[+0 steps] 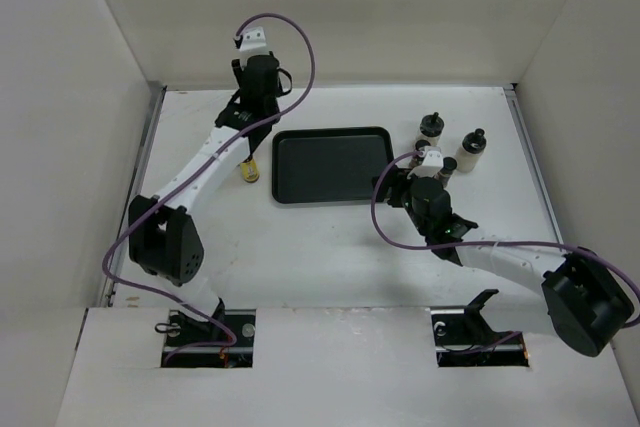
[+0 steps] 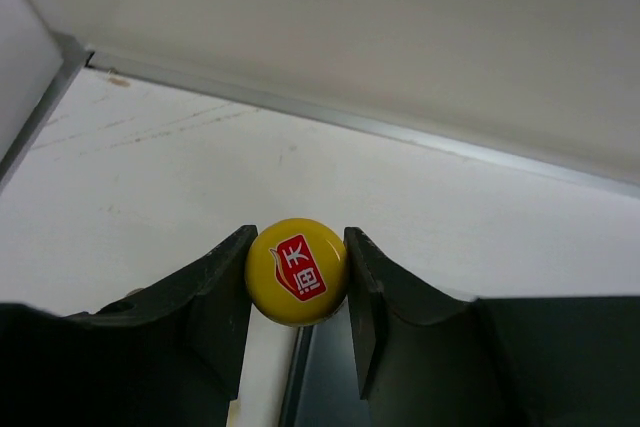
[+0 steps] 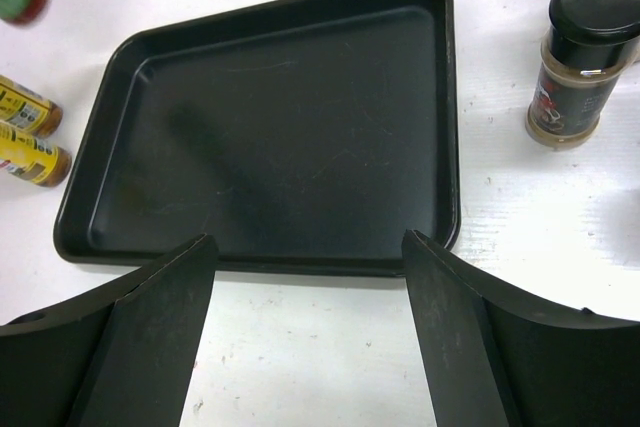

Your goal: Organize the condiment bottles

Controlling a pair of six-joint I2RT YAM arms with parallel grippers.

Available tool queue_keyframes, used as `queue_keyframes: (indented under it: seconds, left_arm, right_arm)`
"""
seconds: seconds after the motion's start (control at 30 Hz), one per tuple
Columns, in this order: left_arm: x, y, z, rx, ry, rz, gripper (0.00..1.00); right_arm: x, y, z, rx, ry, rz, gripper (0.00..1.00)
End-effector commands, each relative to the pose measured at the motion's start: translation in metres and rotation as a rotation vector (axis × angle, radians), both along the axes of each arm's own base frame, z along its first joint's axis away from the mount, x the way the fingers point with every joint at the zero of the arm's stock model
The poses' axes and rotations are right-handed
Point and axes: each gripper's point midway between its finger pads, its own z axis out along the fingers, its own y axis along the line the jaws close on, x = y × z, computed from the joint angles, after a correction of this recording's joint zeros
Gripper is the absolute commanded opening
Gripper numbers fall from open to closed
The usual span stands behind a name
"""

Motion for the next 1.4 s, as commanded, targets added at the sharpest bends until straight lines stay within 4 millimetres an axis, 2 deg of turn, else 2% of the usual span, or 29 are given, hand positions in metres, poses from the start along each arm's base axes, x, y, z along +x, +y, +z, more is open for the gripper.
queue_keyframes:
  seconds: [0.0,0.13,0.3,0.47,0.6,0.77,0.9,1.2,1.37]
  left_arm:
    - [-0.027,-0.025,0.128,-0.125,-0.317,-0.061,0.19]
    - [-0.032,-0.069,0.123,-0.140,-0.316,-0.150,0.19]
    - [-0.025,-0.125,0.105,-0.142,-0.284,-0.255,0.20]
    - [-0.014,-0.154,0.076,-0.133,-0.242,-0.286,0.20]
    - [-0.005,-0.169,0.055,-0.132,-0.235,-0.305,0.20]
    - [0.009,-0.183,0.040,-0.135,-0.235,-0.348,0.20]
    - [0.018,-0.182,0.028,-0.125,-0.217,-0.342,0.20]
    - [0.022,-0.191,-0.011,-0.098,-0.159,-0.348,0.21]
    - [0.024,-0.190,-0.018,-0.094,-0.151,-0.344,0.21]
  right_arm:
    - [0.007,0.003,0.031,0.059,-0.082,-0.001,0.81]
    - [0.006,0.000,0.035,0.063,-0.092,-0.009,0.81]
    - [0.008,-0.008,0.035,0.069,-0.094,-0.032,0.81]
    - [0.008,-0.008,0.034,0.071,-0.092,-0.033,0.82]
    - [0.008,-0.007,0.034,0.075,-0.093,-0.028,0.82]
    - [0.007,-0.008,0.036,0.076,-0.097,-0.028,0.82]
    - [0.008,-0.009,0.034,0.071,-0.091,-0.031,0.82]
    - [0.009,-0.007,0.032,0.067,-0.087,-0.028,0.82]
    - [0.008,-0.007,0.032,0.069,-0.088,-0.026,0.82]
